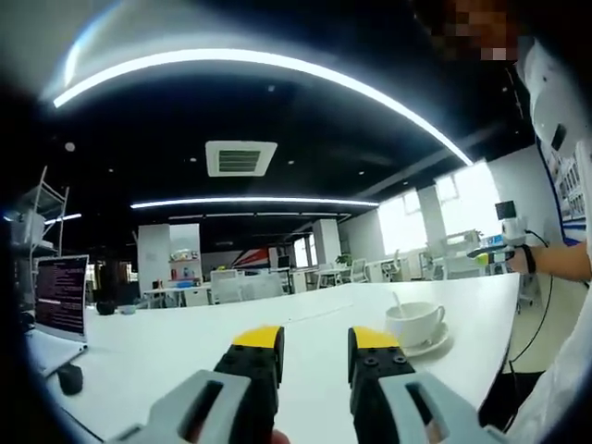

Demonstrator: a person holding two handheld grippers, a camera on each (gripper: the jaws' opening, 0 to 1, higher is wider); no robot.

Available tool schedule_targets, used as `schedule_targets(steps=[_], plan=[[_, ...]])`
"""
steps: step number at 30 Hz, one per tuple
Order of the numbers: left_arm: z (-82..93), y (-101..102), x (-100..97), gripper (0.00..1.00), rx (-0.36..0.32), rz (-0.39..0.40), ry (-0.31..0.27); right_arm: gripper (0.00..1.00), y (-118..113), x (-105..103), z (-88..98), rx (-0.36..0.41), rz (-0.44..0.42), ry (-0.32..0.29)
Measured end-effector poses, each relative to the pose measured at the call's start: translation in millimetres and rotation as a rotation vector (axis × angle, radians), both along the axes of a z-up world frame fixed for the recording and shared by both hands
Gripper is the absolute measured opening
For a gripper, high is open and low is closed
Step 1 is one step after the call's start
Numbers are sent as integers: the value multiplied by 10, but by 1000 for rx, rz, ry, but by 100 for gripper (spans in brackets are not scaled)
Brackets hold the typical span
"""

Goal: Tidy tabletop coffee trays, cups and spoons，present forward

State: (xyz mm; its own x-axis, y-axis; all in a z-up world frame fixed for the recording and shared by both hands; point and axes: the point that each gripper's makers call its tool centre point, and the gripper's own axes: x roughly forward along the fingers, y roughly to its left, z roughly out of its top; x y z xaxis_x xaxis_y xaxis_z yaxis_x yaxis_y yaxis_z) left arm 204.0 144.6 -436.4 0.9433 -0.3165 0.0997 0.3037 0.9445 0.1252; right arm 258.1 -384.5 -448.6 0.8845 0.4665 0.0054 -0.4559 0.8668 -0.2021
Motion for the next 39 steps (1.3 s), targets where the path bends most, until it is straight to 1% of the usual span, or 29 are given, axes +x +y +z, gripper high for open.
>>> schedule_targets(steps=[1,3,4,5,11,13,14,15,16,18,20,22,25,28,30,31,33,35,37,38,39], plan=[[-5,0,-5,29,-1,0,2,38,-21,9,-40,7,-11,17],[-10,-12,-13,29,2,5,7,38,-29,12,-90,5,-8,25],[-16,-8,-15,29,2,8,10,38,-52,26,-130,10,-22,43],[-24,-5,-14,29,3,10,14,38,-59,32,-151,7,-29,47],[-19,-32,-10,29,13,8,25,38,-44,41,-236,-7,-15,79],[-19,-18,27,29,12,24,46,38,3,51,-271,-1,-4,124],[-35,-3,42,29,6,33,61,38,11,53,-271,-3,-2,127],[-58,20,69,29,-1,47,89,38,38,63,-274,-15,5,144],[-47,31,103,29,-6,48,88,38,56,64,-276,-17,15,156],[-38,61,130,29,-37,48,100,38,65,83,-335,-20,28,205],[-27,91,154,29,-39,57,97,38,31,110,-337,-23,19,209],[-17,143,173,29,-58,60,98,38,-22,114,-332,-33,11,215],[-3,190,190,29,-75,62,97,37,-85,113,-266,-30,-1,208],[-130,292,243,27,-66,97,179,37,-85,126,-230,-22,17,234],[-186,335,289,27,-62,125,221,37,-56,158,-261,-23,26,264],[-231,331,302,26,-78,122,259,36,-47,169,-266,-21,29,271],[-276,335,338,26,-100,121,300,35,25,172,-298,29,57,328],[-319,310,387,26,-155,98,341,34,86,194,-290,54,81,352],[-366,253,435,26,-217,64,399,34,147,221,-286,58,100,373],[-381,222,449,26,-246,49,424,34,192,232,-285,75,110,400],[-401,193,464,26,-270,38,451,34,221,244,-277,90,114,414]])
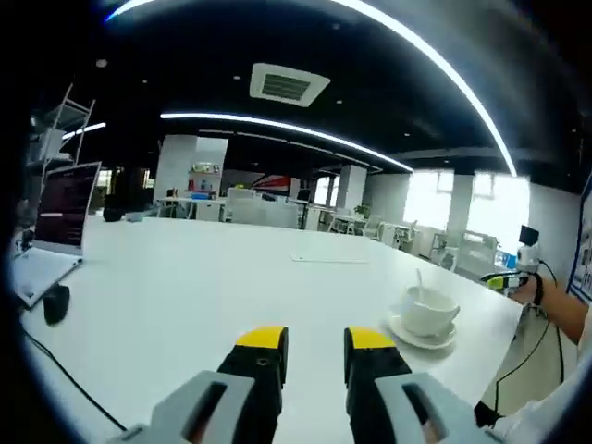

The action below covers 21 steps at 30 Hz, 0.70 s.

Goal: Tidy tabletop coffee trays, cups and spoons，present forward

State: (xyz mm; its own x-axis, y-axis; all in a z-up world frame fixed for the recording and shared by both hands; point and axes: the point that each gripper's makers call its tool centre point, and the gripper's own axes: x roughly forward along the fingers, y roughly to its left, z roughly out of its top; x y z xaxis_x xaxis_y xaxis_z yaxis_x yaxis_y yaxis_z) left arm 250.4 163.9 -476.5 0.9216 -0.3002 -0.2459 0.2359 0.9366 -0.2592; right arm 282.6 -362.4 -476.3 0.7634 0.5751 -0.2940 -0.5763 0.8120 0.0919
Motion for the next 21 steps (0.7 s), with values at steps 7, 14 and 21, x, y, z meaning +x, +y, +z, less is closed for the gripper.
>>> schedule_targets(steps=[7,14,21], plan=[[-17,-335,88,26,-155,-100,116,32,209,74,17,66,37,120],[-80,-663,182,27,-243,-169,195,30,477,130,60,85,84,202],[-187,-839,225,28,-334,-190,269,28,727,123,0,113,121,301]])
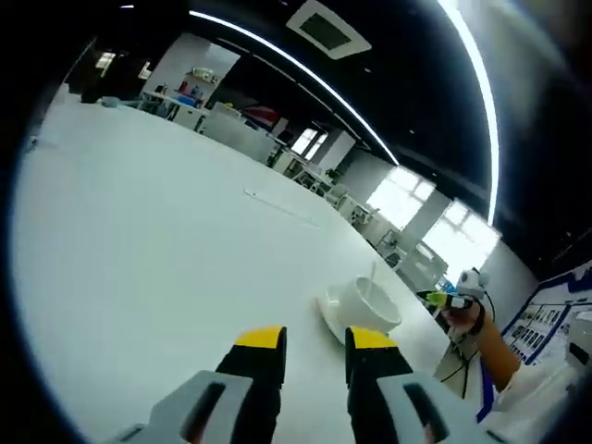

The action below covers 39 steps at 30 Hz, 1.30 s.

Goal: Tidy tabletop coffee trays, cups and spoons，present forward

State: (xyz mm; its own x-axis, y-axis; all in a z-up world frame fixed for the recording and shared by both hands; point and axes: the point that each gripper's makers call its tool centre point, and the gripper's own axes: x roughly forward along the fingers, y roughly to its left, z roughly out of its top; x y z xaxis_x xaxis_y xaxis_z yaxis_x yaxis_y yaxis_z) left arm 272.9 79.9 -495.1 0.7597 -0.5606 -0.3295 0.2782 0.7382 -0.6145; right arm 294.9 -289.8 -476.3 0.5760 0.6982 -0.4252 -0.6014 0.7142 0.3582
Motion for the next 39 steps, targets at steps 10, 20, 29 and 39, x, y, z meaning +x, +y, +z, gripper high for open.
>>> schedule_targets(steps=[10,20,29,39], plan=[[-102,-305,126,32,-112,-38,132,28,354,-37,-190,50,61,180],[-155,-691,163,32,-175,-85,228,26,585,-32,-360,82,70,346],[-319,-963,239,35,-162,-102,298,25,852,-37,-567,82,92,450],[-486,-1208,170,34,-149,-114,371,22,977,-13,-672,131,59,524]])
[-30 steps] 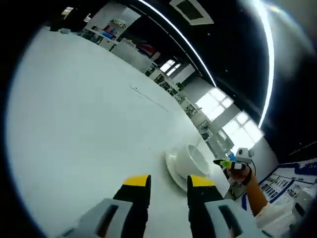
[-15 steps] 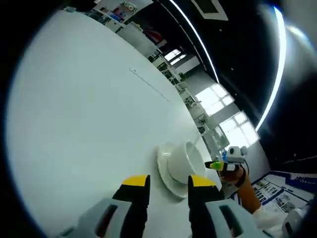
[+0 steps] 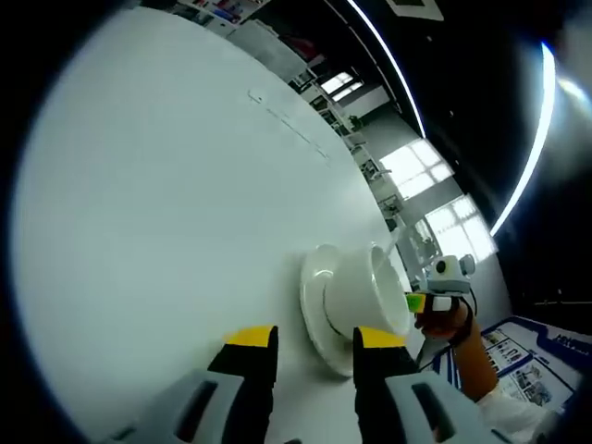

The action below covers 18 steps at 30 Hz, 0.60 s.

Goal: Tidy tabletop coffee trays, cups and spoons，present forward

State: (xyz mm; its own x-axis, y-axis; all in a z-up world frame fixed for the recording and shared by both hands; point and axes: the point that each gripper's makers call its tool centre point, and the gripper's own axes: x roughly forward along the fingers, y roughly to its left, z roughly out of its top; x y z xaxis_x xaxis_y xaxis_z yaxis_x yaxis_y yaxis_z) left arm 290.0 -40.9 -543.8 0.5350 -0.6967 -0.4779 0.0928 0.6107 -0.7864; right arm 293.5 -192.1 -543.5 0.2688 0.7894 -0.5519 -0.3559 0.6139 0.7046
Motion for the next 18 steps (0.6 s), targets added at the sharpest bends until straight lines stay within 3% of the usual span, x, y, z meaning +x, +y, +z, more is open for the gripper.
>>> schedule_targets(steps=[8,14,17,18], plan=[[-39,-153,-5,31,-50,44,72,19,142,-53,-76,27,0,69],[-41,-241,-38,27,-48,65,103,16,153,13,-123,22,1,101],[-77,-251,-68,20,-28,80,125,14,172,-10,-157,13,-2,121],[-144,-199,33,16,-16,77,143,12,177,-15,-178,3,-3,126]])
